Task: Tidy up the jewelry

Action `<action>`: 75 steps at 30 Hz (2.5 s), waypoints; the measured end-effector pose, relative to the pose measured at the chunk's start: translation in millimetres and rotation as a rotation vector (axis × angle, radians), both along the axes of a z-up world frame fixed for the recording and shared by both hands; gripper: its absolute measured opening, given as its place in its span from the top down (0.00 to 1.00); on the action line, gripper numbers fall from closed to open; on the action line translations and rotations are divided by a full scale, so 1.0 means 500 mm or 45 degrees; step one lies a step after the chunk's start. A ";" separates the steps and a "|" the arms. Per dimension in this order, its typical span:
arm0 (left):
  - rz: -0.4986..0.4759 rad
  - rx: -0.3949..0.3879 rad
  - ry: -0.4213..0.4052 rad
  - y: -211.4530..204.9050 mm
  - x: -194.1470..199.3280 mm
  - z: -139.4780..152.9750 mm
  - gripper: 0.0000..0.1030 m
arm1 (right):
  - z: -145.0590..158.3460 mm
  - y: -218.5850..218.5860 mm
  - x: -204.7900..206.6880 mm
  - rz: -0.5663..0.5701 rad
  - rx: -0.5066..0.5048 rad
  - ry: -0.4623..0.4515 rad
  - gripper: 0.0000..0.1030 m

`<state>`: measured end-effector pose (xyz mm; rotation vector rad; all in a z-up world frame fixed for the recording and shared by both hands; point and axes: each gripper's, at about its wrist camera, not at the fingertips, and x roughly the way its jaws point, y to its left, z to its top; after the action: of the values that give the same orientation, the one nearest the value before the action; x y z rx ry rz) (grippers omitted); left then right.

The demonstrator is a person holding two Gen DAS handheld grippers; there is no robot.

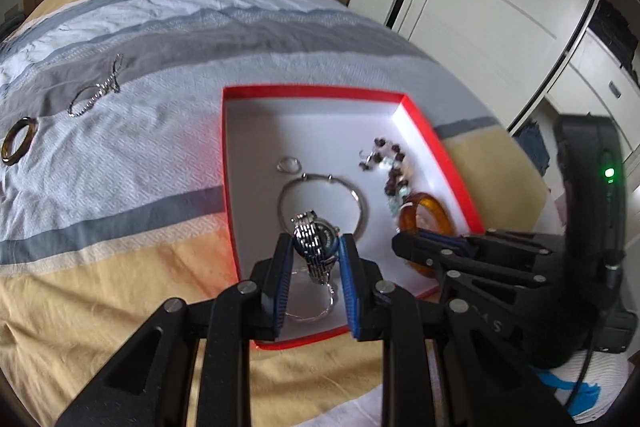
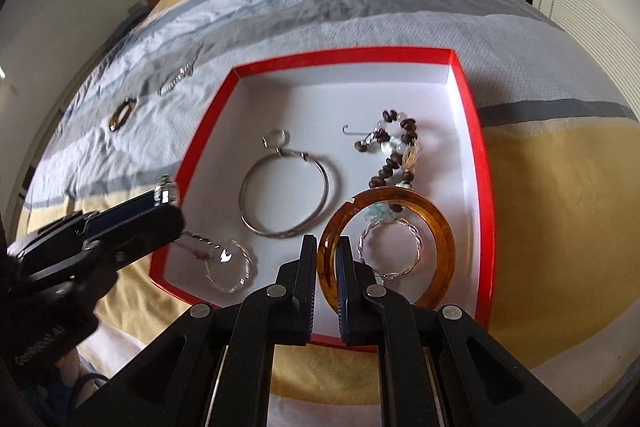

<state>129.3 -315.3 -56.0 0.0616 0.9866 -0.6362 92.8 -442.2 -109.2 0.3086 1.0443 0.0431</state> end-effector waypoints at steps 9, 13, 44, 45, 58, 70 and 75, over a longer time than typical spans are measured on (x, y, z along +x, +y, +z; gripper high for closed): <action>0.007 0.075 0.084 -0.006 0.014 -0.057 0.78 | -0.028 -0.004 0.007 0.035 -0.017 0.071 0.91; 0.008 0.056 0.110 0.004 0.017 -0.053 0.78 | -0.025 -0.007 0.000 0.013 -0.001 0.067 0.82; 0.461 -0.042 -0.508 0.462 -0.270 0.484 0.73 | 0.469 0.057 -0.370 -0.075 -0.122 -0.573 0.59; 0.479 -0.044 -0.519 0.481 -0.284 0.491 0.73 | 0.482 0.062 -0.388 -0.079 -0.127 -0.590 0.59; 0.604 -0.153 -0.653 0.648 -0.418 0.582 0.62 | 0.592 0.174 -0.530 -0.021 -0.211 -0.712 0.48; 0.639 -0.080 -0.550 0.658 -0.373 0.508 0.61 | 0.563 0.235 -0.482 0.044 -0.243 -0.659 0.46; 0.632 -0.017 -0.553 0.636 -0.349 0.495 0.59 | 0.542 0.272 -0.442 0.079 -0.272 -0.641 0.46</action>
<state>-45.2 2.7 191.3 -0.0555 0.5434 -0.1577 -128.4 -306.0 161.9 0.0624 0.5515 0.0607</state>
